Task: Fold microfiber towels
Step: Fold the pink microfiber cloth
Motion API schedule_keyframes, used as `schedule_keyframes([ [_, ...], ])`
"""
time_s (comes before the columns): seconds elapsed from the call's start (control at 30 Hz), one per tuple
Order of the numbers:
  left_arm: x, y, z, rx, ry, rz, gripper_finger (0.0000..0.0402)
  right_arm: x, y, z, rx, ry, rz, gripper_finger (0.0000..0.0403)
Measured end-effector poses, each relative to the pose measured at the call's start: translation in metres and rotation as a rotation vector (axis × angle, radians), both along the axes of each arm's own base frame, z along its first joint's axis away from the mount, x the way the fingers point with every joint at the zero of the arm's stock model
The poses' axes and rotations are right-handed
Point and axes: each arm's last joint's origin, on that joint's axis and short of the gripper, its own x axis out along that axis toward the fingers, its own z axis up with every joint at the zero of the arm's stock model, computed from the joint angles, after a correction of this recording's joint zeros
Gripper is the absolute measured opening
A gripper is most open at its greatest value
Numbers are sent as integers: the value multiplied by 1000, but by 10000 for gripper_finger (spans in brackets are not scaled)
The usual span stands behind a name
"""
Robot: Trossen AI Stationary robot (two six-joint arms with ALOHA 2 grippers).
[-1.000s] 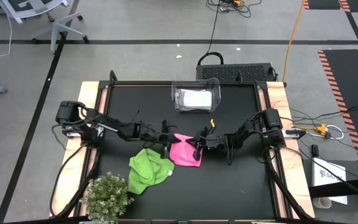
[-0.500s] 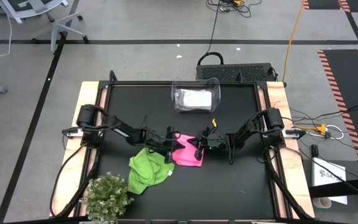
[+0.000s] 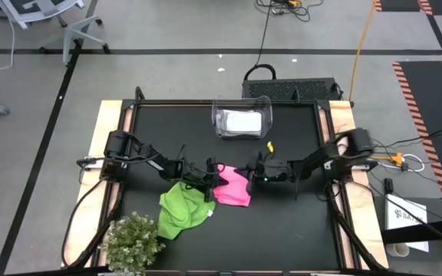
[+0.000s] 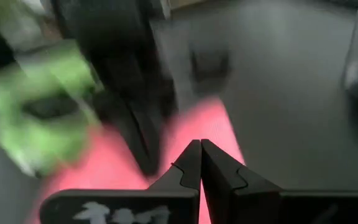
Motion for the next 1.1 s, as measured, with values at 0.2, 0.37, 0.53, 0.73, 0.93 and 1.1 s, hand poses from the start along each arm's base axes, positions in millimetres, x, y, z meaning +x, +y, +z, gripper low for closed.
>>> schedule_keyframes([
  [0.2,0,0,1,-2,-15,2,4,1,20,27,-4,-14,31,0],
  [0.37,1,2,1,-3,-18,6,7,8,35,13,45,17,13,0],
  [0.53,1,1,1,-3,-19,5,3,23,49,-9,84,33,28,0],
  [0.73,1,1,0,6,-9,1,5,37,57,-33,83,69,36,0],
  [0.93,0,2,0,27,-3,-11,8,32,63,-52,49,127,34,0],
  [1.1,0,2,-1,36,12,-16,3,26,68,-55,54,157,48,0],
])
